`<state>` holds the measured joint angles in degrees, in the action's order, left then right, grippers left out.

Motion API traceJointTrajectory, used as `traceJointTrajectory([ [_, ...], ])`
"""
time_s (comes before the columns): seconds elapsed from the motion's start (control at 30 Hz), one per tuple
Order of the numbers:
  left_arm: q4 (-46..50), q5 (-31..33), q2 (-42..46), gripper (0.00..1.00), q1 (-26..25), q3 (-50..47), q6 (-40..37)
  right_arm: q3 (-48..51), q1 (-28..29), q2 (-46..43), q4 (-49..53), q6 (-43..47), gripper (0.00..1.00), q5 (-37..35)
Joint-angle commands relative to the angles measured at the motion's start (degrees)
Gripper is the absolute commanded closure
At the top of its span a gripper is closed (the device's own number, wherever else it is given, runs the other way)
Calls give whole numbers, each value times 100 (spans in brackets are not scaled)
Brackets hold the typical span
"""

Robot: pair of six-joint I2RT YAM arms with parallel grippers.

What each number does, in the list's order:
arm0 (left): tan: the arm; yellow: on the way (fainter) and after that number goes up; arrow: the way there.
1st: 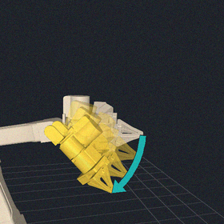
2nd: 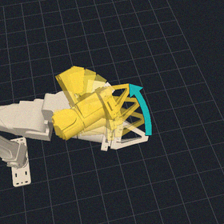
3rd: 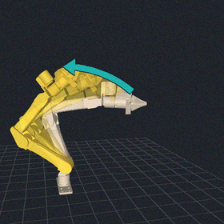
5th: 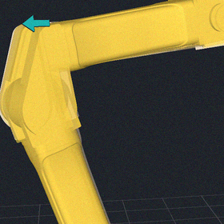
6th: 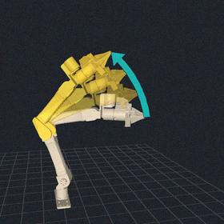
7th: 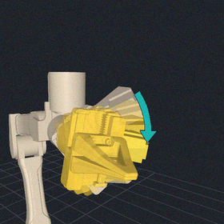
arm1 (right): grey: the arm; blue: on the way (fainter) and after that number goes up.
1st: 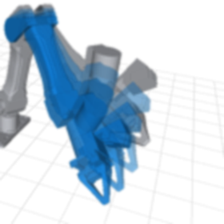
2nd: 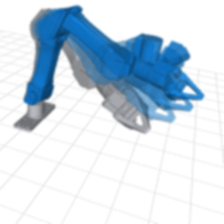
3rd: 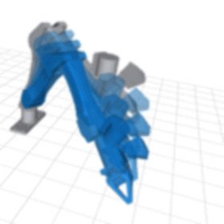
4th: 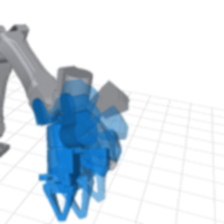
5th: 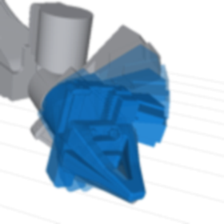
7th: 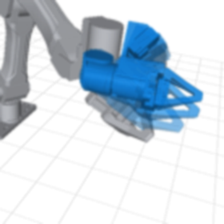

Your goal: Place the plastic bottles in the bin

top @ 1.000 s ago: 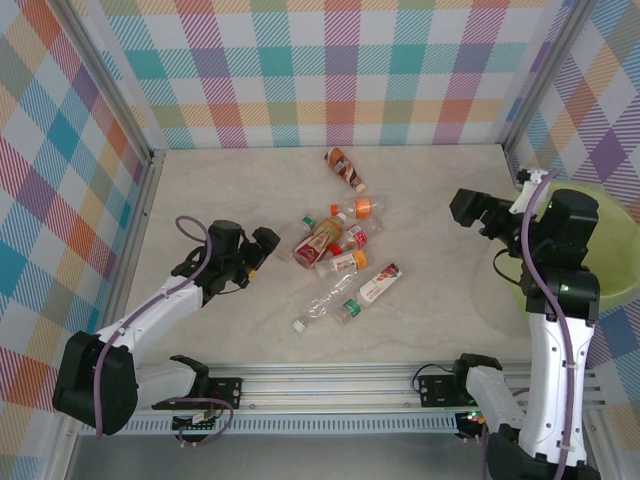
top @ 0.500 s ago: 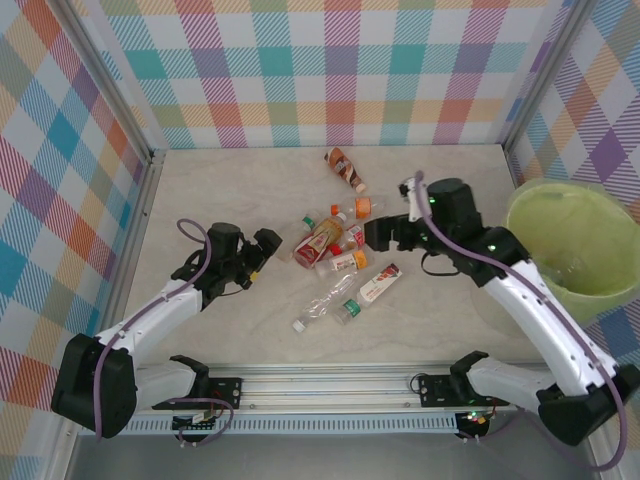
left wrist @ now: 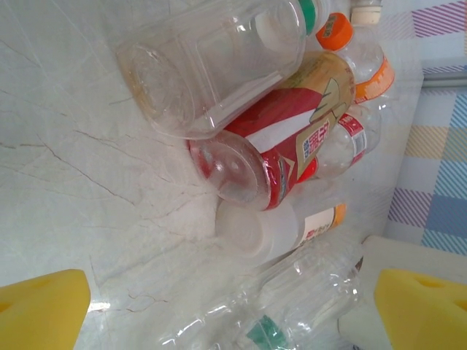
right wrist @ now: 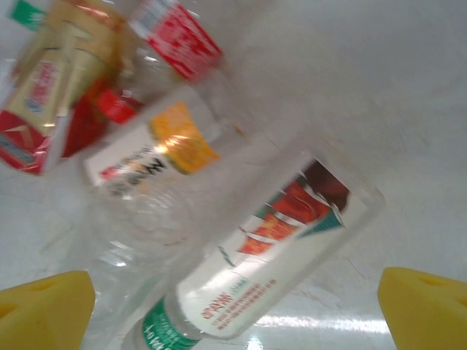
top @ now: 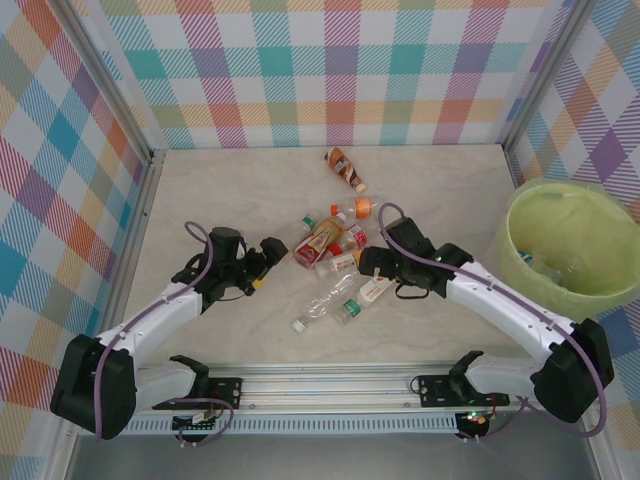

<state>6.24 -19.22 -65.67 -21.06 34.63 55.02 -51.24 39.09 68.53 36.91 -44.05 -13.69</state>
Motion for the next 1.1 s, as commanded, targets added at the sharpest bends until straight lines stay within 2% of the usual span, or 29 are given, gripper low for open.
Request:
traceJointTrajectory([
  [0.0,-75,-336,95,0,67,-210,61,212,50,-109,-173,-1451,0,-277],
  [0.1,-98,-372,6,0,58,-304,232,212,80,171,37,-2138,0,-363],
  [0.37,236,-162,-101,0,-142,-323,387,104,158,1044,-194,-3199,2,-417],
  [0.57,443,223,63,0,-327,-405,358,177,188,1491,-508,-3554,6,-350],
  [0.87,562,519,72,0,-408,-378,318,826,239,1495,-783,-4324,24,-501],
  [1.07,554,550,-19,0,-440,-330,325,1119,239,1240,-683,-4454,30,-702],
])
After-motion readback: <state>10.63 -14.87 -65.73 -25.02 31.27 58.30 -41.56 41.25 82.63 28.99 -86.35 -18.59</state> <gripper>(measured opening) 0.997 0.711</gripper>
